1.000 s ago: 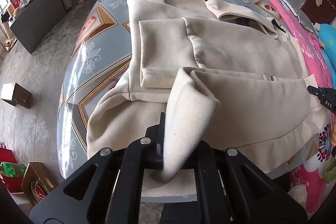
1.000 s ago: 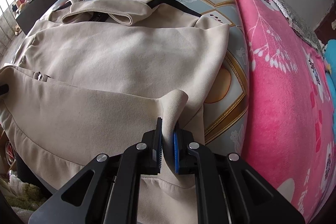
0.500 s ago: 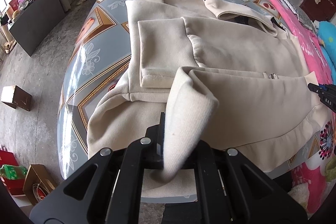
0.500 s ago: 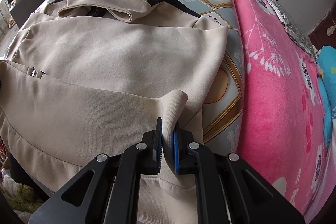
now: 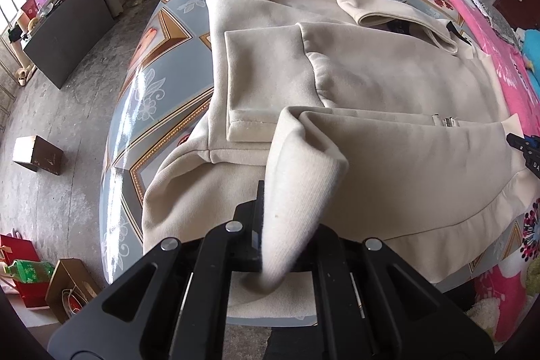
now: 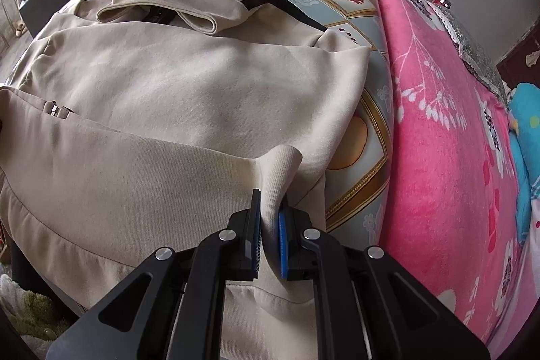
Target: Fold large clothes
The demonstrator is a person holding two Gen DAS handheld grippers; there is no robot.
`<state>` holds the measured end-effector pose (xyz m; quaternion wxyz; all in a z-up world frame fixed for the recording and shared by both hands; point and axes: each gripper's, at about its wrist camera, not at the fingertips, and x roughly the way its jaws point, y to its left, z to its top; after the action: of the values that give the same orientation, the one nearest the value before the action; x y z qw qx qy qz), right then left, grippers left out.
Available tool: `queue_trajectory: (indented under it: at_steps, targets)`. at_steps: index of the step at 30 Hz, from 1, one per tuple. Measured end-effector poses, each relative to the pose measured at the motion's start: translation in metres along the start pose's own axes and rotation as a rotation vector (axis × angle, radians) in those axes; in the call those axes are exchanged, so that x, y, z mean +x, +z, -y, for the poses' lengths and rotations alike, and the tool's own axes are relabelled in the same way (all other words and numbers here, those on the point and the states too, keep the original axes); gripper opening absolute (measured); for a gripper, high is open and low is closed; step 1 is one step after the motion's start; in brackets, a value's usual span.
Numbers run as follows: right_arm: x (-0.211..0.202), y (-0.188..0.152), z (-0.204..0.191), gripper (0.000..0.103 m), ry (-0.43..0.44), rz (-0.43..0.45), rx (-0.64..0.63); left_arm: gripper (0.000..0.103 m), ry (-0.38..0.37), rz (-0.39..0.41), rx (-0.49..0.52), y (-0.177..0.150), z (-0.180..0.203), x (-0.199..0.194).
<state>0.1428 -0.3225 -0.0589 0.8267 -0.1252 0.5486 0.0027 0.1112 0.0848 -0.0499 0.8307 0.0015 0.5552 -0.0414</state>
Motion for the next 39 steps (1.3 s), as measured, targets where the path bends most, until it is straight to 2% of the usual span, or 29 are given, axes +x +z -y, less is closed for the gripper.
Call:
queue_trajectory:
  at_steps: [15, 39]
  targets:
    - [-0.002, -0.002, -0.007, 0.008, -0.027, 0.017, -0.051, 0.005, 0.046, -0.010, 0.002, 0.002, 0.007, 0.002]
    - [-0.003, -0.003, -0.013, 0.008, -0.072, 0.022, -0.093, 0.005, 0.068, -0.015, 0.009, 0.003, 0.010, 0.003]
